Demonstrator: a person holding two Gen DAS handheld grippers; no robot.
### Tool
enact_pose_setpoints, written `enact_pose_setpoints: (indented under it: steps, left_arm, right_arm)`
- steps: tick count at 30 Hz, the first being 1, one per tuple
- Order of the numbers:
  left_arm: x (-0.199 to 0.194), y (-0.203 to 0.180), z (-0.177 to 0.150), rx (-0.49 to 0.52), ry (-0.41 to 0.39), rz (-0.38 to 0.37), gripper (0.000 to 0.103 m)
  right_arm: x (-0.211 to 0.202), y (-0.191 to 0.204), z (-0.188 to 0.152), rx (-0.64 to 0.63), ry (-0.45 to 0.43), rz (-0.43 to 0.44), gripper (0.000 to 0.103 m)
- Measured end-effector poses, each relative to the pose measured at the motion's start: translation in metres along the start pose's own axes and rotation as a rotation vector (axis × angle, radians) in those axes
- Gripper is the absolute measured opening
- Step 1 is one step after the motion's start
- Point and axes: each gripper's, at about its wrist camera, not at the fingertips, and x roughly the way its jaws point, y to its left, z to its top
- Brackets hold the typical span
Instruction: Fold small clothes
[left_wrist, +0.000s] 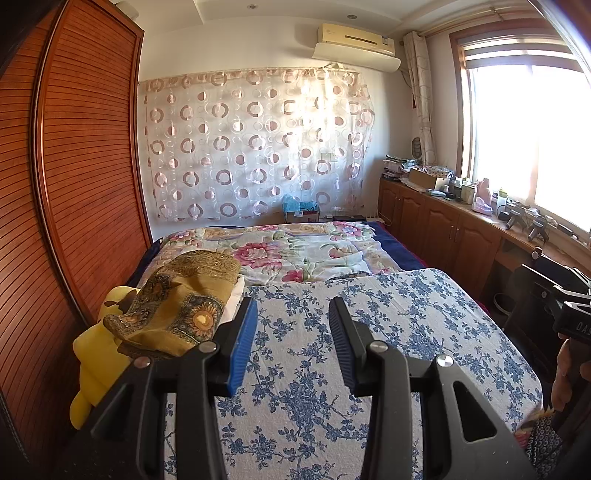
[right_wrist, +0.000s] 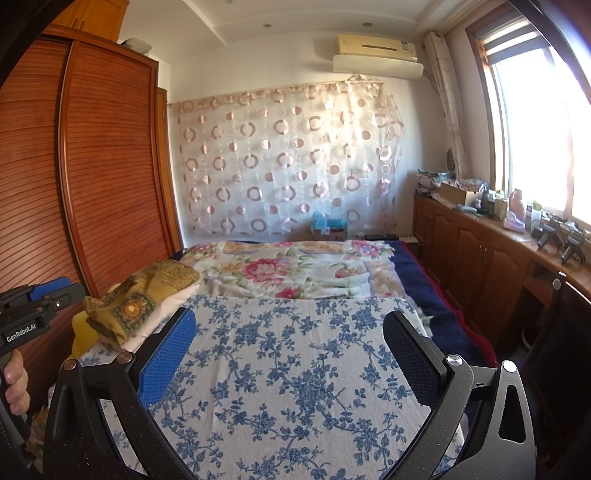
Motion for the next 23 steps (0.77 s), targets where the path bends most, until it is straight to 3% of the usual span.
enact_pose_setpoints:
  steps: [23]
  left_arm:
    - [0.0000,0.0001,-0.0019,0.001,-0.001,0.000,0.040]
  right_arm:
    - [0.0002,0.0011,-0.0003,0.000,0.001,-0.002,0.103]
